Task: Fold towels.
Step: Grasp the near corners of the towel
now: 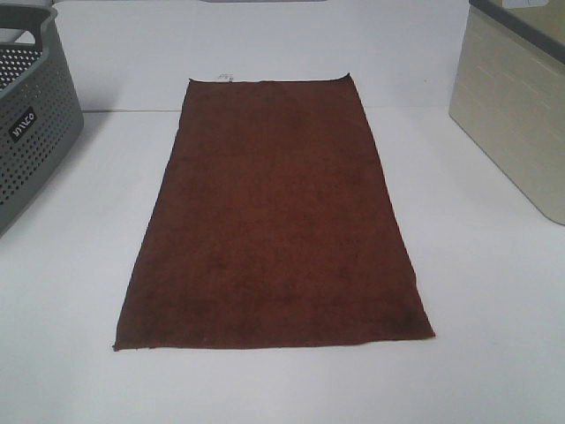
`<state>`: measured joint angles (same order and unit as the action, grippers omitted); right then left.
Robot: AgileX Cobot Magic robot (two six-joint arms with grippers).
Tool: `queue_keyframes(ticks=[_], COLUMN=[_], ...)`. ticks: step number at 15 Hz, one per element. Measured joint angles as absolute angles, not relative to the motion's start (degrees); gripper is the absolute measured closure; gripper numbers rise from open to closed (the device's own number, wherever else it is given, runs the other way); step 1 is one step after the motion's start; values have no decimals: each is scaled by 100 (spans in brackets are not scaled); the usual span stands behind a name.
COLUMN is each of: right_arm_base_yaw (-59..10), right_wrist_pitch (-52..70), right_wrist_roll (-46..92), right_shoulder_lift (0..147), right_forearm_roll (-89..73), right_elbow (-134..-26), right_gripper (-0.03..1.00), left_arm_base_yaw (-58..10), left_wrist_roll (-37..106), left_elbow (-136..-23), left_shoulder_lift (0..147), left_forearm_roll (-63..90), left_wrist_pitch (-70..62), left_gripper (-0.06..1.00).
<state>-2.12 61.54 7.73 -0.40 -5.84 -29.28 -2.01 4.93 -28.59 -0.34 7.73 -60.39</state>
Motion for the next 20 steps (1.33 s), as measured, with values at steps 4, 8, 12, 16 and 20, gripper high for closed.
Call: queue_keyframes(ticks=[4,8,12,16,20], right_arm_base_yaw=[-212,-212,-212,-212,-212], right_wrist_pitch=[6154,6154,6154,6154,6154], right_wrist_roll=[773,773,773,773,773], right_shoulder_lift=[-40,-40,-40,-40,-40], right_forearm_roll=[-584,-584,-584,-584,-584], right_elbow=[-2928,-2928,-2928,-2928,-2928], right_gripper=[19,19,19,19,19], left_arm_base_yaw=[-201,-201,-201,-201,-201], left_wrist_roll=[493,493,493,493,493], left_elbow=[-2859,-2859,-2859,-2859,-2859], left_shoulder_lift=[-34,-34,-34,-34,-34], left_forearm_roll=[773,773,773,773,773], left_wrist_pitch=[-6039,-6039,-6039,-6039,-6039], left_gripper=[11,11,11,11,11])
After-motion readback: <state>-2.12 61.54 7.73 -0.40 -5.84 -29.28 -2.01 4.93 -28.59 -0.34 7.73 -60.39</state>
